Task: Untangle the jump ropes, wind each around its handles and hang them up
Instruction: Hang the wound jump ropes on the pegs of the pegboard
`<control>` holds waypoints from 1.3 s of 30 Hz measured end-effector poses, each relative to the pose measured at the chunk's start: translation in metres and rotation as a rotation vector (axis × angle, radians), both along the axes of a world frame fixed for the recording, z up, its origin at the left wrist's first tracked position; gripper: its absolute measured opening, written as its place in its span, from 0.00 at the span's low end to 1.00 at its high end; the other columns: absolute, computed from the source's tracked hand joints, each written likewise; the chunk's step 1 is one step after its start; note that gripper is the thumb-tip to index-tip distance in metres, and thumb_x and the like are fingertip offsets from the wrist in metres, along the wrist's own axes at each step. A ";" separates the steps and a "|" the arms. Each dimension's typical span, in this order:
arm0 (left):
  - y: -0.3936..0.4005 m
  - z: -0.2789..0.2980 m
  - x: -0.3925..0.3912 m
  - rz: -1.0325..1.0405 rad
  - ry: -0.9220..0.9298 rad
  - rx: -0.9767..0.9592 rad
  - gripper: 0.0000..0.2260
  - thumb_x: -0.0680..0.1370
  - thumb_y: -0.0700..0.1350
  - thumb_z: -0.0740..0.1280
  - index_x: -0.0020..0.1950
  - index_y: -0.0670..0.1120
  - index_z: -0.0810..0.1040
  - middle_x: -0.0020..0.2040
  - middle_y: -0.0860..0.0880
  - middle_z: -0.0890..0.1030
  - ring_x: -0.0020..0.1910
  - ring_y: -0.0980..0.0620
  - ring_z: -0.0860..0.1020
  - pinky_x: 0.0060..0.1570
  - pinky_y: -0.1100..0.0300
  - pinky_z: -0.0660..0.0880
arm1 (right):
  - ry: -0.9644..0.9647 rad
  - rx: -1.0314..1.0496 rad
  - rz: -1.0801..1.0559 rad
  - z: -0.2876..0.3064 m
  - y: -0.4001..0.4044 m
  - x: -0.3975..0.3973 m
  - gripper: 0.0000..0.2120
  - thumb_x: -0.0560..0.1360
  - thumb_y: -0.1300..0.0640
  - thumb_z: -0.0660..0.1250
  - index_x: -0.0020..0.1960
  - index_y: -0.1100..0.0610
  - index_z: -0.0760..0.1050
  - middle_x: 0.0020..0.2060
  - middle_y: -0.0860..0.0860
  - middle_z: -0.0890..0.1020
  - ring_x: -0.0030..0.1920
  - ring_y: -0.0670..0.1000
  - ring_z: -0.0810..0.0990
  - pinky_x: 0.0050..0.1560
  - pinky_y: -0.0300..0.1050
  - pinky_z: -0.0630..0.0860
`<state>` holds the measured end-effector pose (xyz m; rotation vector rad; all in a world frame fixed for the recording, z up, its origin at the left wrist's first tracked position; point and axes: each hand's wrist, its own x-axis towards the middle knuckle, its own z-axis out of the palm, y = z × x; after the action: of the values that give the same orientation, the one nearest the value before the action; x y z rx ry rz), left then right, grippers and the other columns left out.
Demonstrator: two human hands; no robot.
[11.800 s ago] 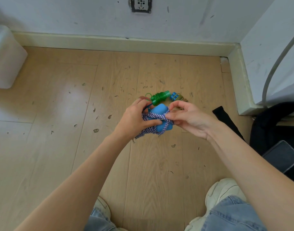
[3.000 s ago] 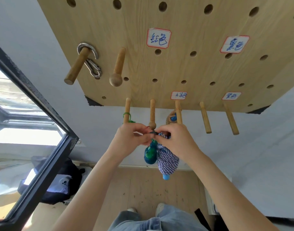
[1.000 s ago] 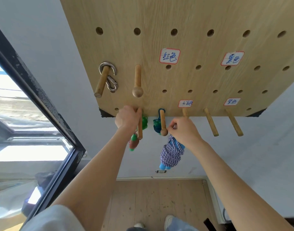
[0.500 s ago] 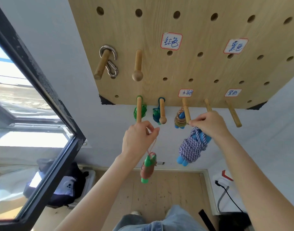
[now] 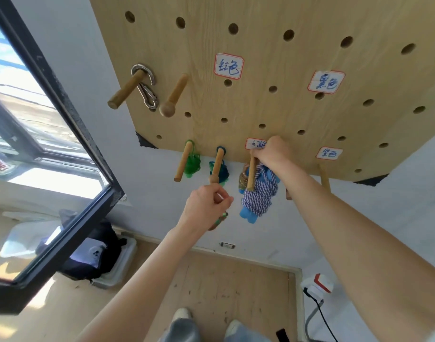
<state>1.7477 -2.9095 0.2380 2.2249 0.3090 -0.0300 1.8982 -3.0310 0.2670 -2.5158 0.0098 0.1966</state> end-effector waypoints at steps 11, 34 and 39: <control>-0.021 -0.005 0.002 -0.162 -0.051 -0.052 0.04 0.75 0.43 0.67 0.48 0.50 0.75 0.38 0.49 0.82 0.36 0.54 0.79 0.40 0.63 0.76 | -0.016 0.125 0.315 -0.009 -0.067 -0.109 0.05 0.76 0.63 0.62 0.48 0.55 0.73 0.36 0.44 0.74 0.42 0.46 0.74 0.40 0.36 0.69; -0.107 -0.002 0.040 -0.077 -0.166 0.184 0.10 0.74 0.46 0.64 0.41 0.43 0.83 0.37 0.45 0.83 0.38 0.47 0.79 0.36 0.54 0.74 | -0.427 0.066 -0.068 -0.043 -0.081 -0.109 0.09 0.78 0.63 0.58 0.54 0.64 0.75 0.48 0.58 0.81 0.48 0.56 0.78 0.47 0.47 0.74; -0.101 -0.001 0.051 -0.133 -0.082 0.216 0.10 0.76 0.45 0.64 0.48 0.43 0.82 0.44 0.45 0.83 0.43 0.46 0.79 0.36 0.57 0.71 | -0.425 0.047 -0.013 -0.047 -0.087 -0.101 0.08 0.78 0.62 0.60 0.51 0.62 0.77 0.46 0.56 0.82 0.46 0.53 0.79 0.44 0.40 0.72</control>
<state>1.7991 -3.0104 0.2365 2.4509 0.1236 0.0247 1.7976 -3.1179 0.2204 -2.4610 -0.1473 -0.3409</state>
